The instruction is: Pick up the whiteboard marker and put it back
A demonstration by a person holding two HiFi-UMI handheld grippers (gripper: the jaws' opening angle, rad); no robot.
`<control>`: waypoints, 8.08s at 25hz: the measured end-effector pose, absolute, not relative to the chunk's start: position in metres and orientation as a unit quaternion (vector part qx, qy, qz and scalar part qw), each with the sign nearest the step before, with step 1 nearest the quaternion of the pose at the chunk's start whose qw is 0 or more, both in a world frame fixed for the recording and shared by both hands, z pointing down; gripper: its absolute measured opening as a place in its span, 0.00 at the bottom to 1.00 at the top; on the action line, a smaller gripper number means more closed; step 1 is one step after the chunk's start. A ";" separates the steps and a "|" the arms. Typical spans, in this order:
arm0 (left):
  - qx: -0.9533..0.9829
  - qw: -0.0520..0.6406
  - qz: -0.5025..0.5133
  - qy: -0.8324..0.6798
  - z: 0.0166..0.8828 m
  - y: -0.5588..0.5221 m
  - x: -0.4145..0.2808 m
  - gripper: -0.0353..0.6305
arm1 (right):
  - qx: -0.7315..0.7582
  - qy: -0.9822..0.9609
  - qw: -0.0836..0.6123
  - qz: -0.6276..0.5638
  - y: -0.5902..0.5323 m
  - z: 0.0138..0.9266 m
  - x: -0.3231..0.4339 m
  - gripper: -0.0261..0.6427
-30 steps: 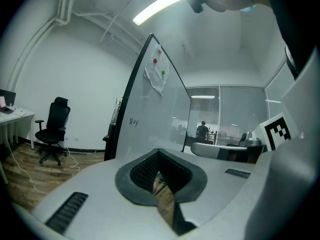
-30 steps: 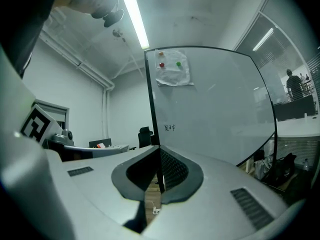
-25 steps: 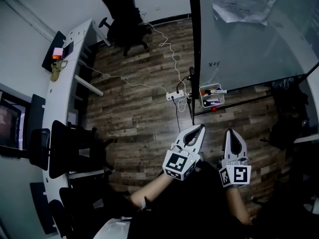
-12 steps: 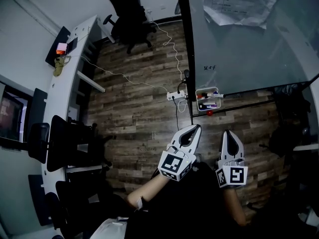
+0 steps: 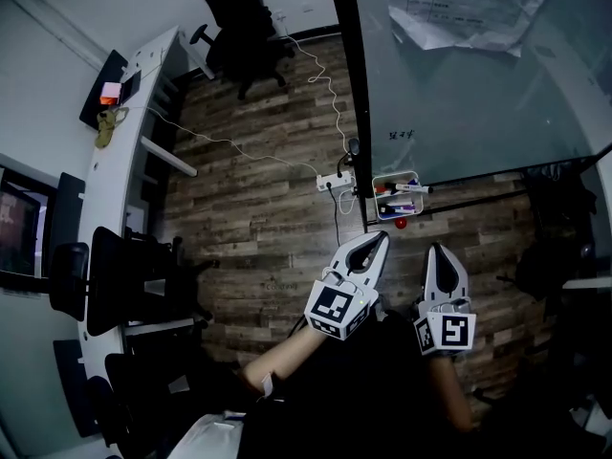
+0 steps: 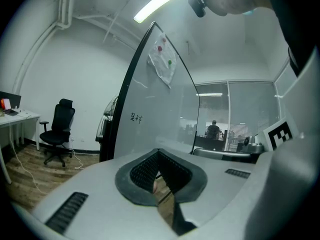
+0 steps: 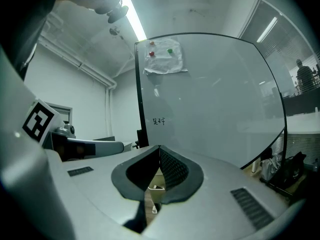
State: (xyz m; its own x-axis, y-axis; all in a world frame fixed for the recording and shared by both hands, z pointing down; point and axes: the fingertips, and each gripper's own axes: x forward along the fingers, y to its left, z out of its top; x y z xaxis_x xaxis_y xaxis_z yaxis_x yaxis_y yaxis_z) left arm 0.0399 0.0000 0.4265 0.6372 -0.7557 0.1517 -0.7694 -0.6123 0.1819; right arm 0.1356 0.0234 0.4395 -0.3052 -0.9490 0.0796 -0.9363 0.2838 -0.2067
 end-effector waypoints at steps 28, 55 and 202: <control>0.907 0.139 0.042 -0.394 0.460 -0.036 0.035 0.06 | -0.602 0.784 -0.009 -0.152 -0.030 0.496 0.135 0.07; 0.904 0.158 0.053 -0.395 0.472 -0.068 0.029 0.06 | -0.613 0.763 -0.031 -0.200 -0.080 0.533 0.143 0.25; 0.892 0.096 0.012 -0.441 0.401 -0.009 0.015 0.06 | -0.604 0.788 0.025 -0.118 0.011 0.439 0.153 0.16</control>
